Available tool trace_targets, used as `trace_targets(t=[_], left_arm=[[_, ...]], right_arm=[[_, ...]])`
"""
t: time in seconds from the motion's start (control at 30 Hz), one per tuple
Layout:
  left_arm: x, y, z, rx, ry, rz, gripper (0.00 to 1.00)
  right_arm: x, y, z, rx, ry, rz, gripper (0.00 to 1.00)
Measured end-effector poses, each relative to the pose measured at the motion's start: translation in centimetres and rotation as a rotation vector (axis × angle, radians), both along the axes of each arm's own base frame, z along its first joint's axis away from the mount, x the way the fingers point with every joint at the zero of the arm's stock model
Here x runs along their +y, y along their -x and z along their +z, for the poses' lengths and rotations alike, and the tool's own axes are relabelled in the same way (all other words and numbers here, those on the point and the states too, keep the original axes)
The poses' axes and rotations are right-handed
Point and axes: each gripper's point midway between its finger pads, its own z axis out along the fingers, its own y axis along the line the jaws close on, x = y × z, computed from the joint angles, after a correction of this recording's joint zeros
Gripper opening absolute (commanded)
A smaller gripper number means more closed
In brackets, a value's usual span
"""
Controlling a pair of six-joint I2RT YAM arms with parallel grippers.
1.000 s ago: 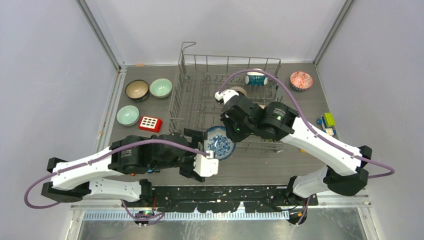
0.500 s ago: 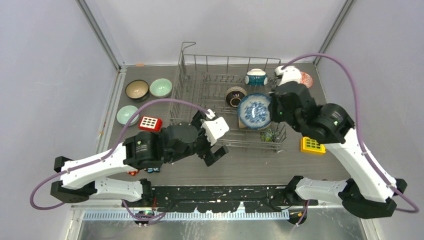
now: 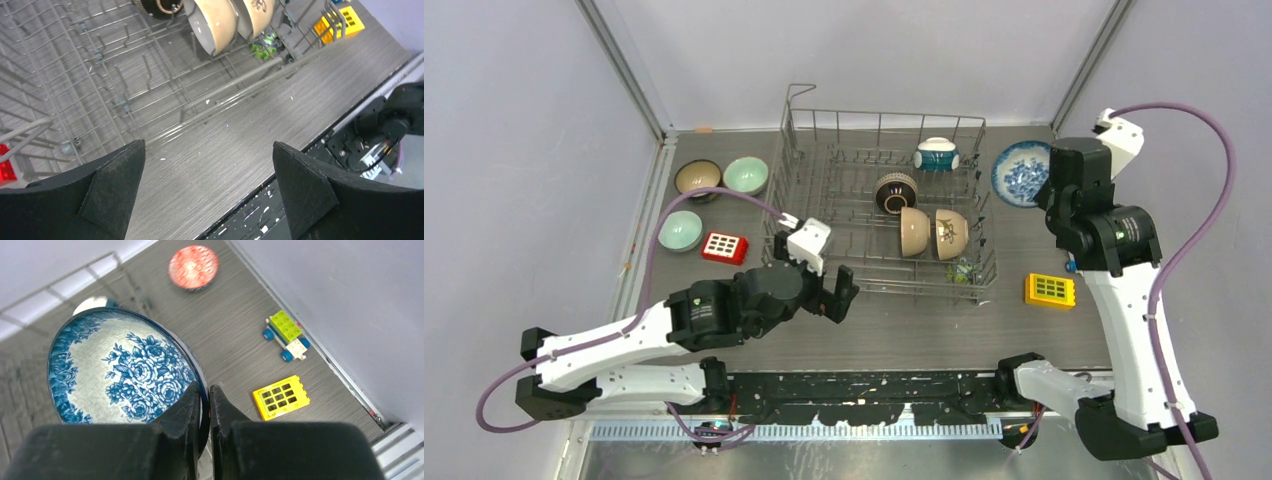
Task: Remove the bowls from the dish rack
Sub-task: Place the bowl at the center of the board.
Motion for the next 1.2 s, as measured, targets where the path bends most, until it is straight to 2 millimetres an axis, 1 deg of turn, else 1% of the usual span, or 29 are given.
trace_targets(t=[0.13, 0.2, 0.23, 0.3, 0.33, 0.4, 0.43, 0.5, 0.57, 0.63, 0.7, 0.8, 0.93, 1.03, 1.2], left_arm=[[1.4, -0.3, 0.0, 0.003, 0.039, 0.06, 1.0], [1.6, -0.3, -0.3, 0.009, 0.042, 0.072, 1.0], [1.7, -0.3, -0.6, 0.013, 0.04, 0.076, 1.0], [1.7, -0.2, -1.3, 0.026, 0.032, 0.081, 1.0], [1.8, -0.2, -1.8, 0.032, 0.024, 0.084, 1.0], [2.0, -0.1, -2.7, 0.044, 0.007, 0.089, 1.0], [2.1, 0.0, -3.0, 0.049, 0.002, 0.091, 1.0], [2.4, 0.0, -3.5, 0.056, -0.007, 0.097, 1.0], [2.6, 0.0, -3.8, 0.058, -0.007, 0.103, 1.0], [2.8, 0.0, -3.9, 0.059, -0.002, 0.113, 1.0], [2.9, -0.1, -4.1, 0.059, -0.002, 0.123, 1.0], [3.0, -0.2, -4.4, 0.057, -0.011, 0.133, 1.0], [2.7, -0.4, -5.1, 0.062, -0.038, 0.143, 1.0], [2.4, -0.5, -5.9, 0.072, -0.063, 0.147, 1.0], [2.2, -0.5, -6.3, 0.083, -0.07, 0.154, 1.0]], right_arm=[[-3.2, -1.3, -0.6, -0.04, -0.047, -0.169, 0.01], [-4.6, -2.3, -1.7, -0.053, -0.081, -0.243, 0.01], [-5.4, -2.9, -2.6, -0.054, -0.11, -0.278, 0.01], [-6.5, -4.2, -4.7, -0.045, -0.168, -0.336, 0.01], [-7.1, -4.9, -6.2, -0.029, -0.196, -0.363, 0.01], [-8.1, -6.2, -9.5, 0.012, -0.244, -0.406, 0.01], [-8.5, -6.8, -11.5, 0.043, -0.269, -0.426, 0.01], [-9.1, -7.5, -14.9, 0.1, -0.306, -0.458, 0.01], [-9.5, -7.8, -17.4, 0.144, -0.331, -0.48, 0.01], [-10.0, -8.1, -19.4, 0.179, -0.346, -0.502, 0.01], [-10.8, -8.8, -20.7, 0.19, -0.354, -0.52, 0.01], [-11.6, -9.9, -22.2, 0.183, -0.373, -0.54, 0.01], [-12.6, -10.8, -24.6, 0.186, -0.4, -0.562, 0.01], [-13.0, -11.3, -26.2, 0.201, -0.407, -0.569, 0.01], [-13.1, -12.0, -27.9, 0.211, -0.413, -0.567, 0.01]])
